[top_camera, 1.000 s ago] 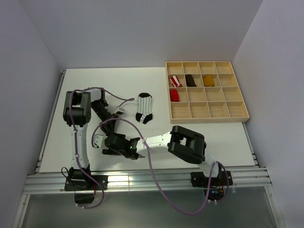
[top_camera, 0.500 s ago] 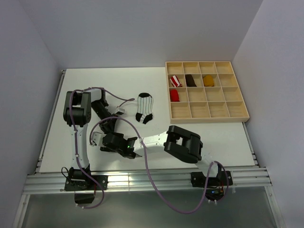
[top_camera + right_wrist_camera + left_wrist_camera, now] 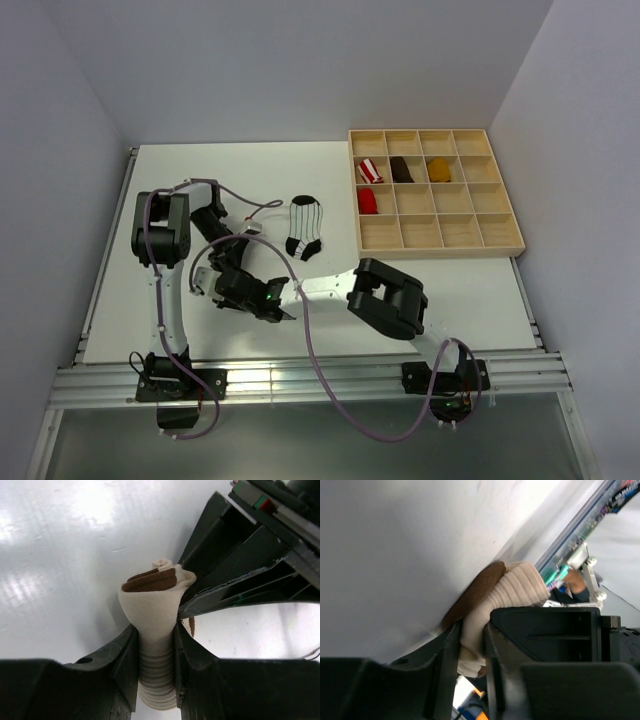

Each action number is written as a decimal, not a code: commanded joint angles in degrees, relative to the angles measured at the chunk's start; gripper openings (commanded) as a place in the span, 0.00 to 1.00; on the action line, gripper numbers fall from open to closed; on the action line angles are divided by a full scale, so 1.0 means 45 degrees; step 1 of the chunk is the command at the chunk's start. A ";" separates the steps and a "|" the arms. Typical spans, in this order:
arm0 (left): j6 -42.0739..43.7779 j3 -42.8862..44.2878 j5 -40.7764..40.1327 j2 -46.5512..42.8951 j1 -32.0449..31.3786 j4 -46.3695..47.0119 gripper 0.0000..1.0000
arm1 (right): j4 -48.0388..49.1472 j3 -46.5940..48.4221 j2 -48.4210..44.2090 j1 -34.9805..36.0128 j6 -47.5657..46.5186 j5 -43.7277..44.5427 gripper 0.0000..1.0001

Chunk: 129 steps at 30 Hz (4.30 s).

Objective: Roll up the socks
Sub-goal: Pick up the sock at the center of the board, then place the sock in the storage box.

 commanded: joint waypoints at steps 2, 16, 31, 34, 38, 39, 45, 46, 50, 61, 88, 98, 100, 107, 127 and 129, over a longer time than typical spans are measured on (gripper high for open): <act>0.0376 0.1110 0.0775 -0.0459 0.0351 0.1630 0.36 | -0.1573 0.0001 0.0816 -0.0684 0.0986 -0.1228 0.00; -0.0932 0.4255 0.2397 -0.1201 0.2070 0.1649 0.30 | -0.3077 0.0683 0.0562 -0.1602 0.2451 -0.3416 0.00; -0.1147 0.3945 0.3061 -0.3739 0.2930 0.2176 0.25 | -0.3840 0.1466 0.0055 -0.3339 0.4521 -0.4920 0.00; -0.1322 0.3652 0.3062 -0.4286 0.2950 0.2508 0.24 | -0.3801 0.1369 -0.0374 -0.3711 0.4912 -0.5155 0.00; -0.1577 0.3573 0.3237 -0.4930 0.3047 0.2724 0.24 | -0.3742 0.1252 -0.0921 -0.4375 0.5283 -0.5739 0.00; -0.1539 0.3670 0.3276 -0.4990 0.3028 0.2704 0.24 | -0.3723 0.1232 -0.1019 -0.4627 0.5380 -0.5877 0.00; -0.1538 0.3905 0.3550 -0.5244 0.3028 0.2411 0.24 | -0.3547 0.0998 -0.1741 -0.5410 0.5712 -0.6833 0.00; -0.1538 0.3905 0.3531 -0.5264 0.3028 0.2430 0.24 | -0.3586 0.1055 -0.1800 -0.5585 0.5713 -0.6912 0.00; -0.1519 0.4002 0.3511 -0.5362 0.3028 0.2372 0.24 | -0.3703 0.1231 -0.2074 -0.5996 0.5869 -0.7517 0.00; -0.1168 0.4237 0.3784 -0.5616 0.3048 0.1846 0.24 | -0.4132 0.1388 -0.3673 -0.8046 0.6143 -0.8339 0.00; -0.0172 0.4532 0.4976 -0.5869 0.3067 0.1649 0.25 | -0.5539 0.0158 -0.4322 -1.3184 0.3175 0.5194 0.00; 0.0239 0.4003 0.5152 -0.5772 0.3048 0.1649 0.25 | -0.4739 0.0060 -0.3052 -1.3243 0.2394 0.6348 0.00; 0.0258 0.3964 0.5171 -0.5791 0.3048 0.1649 0.25 | -0.4544 -0.0037 -0.2778 -1.3224 0.2257 0.6485 0.00; 0.0278 0.4002 0.5249 -0.5674 0.3048 0.1649 0.25 | -0.4055 -0.0331 -0.2231 -1.3224 0.2139 0.6233 0.00; 0.0258 0.4003 0.5210 -0.5401 0.3048 0.1630 0.25 | -0.5772 0.1036 -0.0591 -1.3243 0.3427 0.2971 0.00; 0.0278 0.3925 0.5191 -0.5401 0.3048 0.1630 0.25 | -0.5910 0.1173 -0.0532 -1.3224 0.3545 0.2970 0.00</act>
